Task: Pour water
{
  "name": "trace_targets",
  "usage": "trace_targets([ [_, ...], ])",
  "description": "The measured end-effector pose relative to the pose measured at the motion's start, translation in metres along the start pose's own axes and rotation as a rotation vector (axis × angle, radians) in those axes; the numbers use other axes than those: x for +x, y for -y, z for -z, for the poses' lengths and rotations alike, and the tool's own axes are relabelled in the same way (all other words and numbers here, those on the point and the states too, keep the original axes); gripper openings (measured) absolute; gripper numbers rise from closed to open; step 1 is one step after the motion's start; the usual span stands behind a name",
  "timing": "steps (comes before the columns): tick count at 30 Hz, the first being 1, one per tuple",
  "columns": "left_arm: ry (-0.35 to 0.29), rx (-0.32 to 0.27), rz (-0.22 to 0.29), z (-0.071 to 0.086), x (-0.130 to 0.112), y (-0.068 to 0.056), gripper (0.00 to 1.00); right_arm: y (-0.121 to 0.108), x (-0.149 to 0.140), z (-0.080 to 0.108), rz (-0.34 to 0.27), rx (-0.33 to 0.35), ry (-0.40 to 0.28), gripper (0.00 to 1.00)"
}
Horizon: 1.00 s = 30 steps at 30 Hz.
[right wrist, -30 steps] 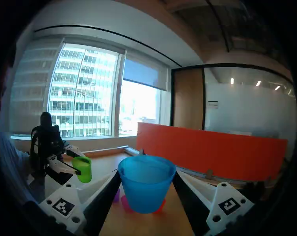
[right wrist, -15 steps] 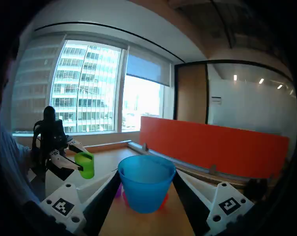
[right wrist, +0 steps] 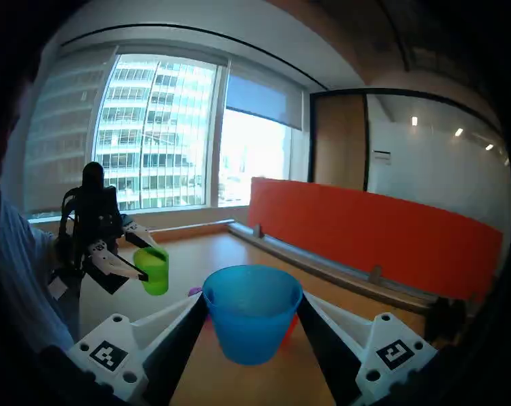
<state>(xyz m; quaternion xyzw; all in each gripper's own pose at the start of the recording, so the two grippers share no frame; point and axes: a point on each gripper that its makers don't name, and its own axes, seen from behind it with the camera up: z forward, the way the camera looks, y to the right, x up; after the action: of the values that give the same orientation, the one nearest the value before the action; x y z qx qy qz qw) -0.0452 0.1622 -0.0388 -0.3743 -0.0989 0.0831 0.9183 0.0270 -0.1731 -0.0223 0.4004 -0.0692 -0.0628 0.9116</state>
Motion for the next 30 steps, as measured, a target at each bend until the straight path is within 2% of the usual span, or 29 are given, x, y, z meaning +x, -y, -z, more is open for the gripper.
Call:
trace_targets([
  [23,0.168,-0.064,-0.008,-0.021,-0.061,-0.015,0.87,0.003,-0.08,-0.015,0.043,0.054,0.174,0.92],
  [30,0.218,-0.079,-0.013,-0.026,-0.078,-0.017,0.87,0.005,-0.103,-0.018,0.038,0.07,0.222,0.93],
])
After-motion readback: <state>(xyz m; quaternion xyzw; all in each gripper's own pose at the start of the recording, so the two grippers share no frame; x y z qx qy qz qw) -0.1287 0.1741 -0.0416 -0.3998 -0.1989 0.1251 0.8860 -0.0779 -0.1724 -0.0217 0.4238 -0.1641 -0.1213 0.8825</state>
